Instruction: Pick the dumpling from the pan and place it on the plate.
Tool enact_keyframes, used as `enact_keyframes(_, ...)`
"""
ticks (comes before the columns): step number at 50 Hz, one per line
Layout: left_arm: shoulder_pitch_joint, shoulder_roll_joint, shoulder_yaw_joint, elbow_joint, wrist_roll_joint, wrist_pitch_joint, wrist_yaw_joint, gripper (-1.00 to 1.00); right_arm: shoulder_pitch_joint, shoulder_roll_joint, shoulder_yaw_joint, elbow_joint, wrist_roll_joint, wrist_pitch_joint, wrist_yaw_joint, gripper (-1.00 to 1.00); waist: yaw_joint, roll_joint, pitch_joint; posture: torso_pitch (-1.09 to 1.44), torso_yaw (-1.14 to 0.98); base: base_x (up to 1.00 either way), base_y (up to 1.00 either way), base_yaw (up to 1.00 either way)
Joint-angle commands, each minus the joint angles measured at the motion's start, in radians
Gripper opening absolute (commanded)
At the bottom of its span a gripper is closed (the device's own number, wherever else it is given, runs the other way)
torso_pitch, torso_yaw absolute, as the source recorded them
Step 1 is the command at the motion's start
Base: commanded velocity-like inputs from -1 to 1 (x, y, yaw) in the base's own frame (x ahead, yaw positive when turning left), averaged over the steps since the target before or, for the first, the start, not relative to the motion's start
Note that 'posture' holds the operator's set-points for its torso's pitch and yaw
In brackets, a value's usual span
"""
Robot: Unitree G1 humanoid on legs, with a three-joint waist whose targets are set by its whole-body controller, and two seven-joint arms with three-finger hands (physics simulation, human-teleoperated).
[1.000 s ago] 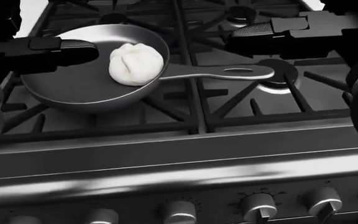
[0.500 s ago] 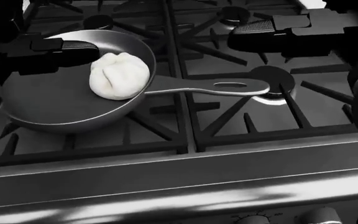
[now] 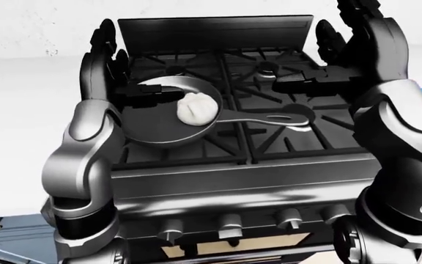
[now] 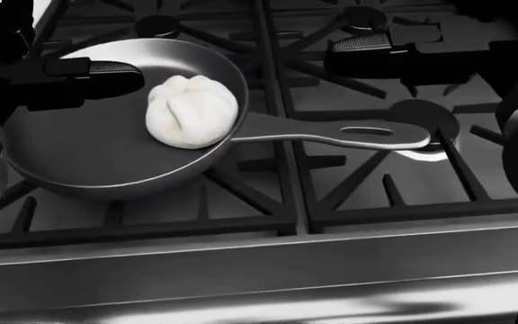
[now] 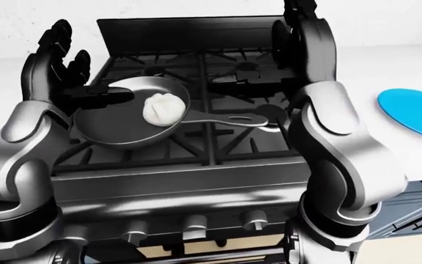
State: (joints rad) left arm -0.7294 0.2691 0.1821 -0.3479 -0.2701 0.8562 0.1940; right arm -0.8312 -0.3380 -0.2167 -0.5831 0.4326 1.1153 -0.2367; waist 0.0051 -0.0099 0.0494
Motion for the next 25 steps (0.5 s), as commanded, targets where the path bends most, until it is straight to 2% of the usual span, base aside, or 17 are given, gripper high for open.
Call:
enact_keyframes(1,-0.029,0.011,0.010,-0.025,0.000,-0.031,-0.003,1.00,-0.031,-0.011,-0.011,-0.021,-0.001,-0.025,-0.002,1.00,0.000,0.000,-0.027,0.00,0.00,0.00,0.00,0.00)
enact_keyframes(13,-0.133,0.059,0.019,0.027,-0.061,0.038,-0.053,1.00,-0.051,-0.036,-0.041,-0.038,0.047,0.002,-0.022,1.00,0.001,-0.001,-0.021,0.00,0.00,0.00,0.00,0.00)
enact_keyframes(20,-0.232,0.090,-0.014,0.119,-0.046,0.076,-0.127,1.00,-0.062,-0.061,-0.062,-0.044,0.098,0.014,-0.051,1.00,0.003,-0.002,-0.020,0.00,0.00,0.00,0.00,0.00)
enact_keyframes(25,-0.292,0.091,-0.043,0.228,0.004,0.042,-0.207,1.00,-0.066,-0.074,-0.064,-0.037,0.127,0.008,-0.072,1.00,0.004,-0.006,-0.019,0.00,0.00,0.00,0.00,0.00)
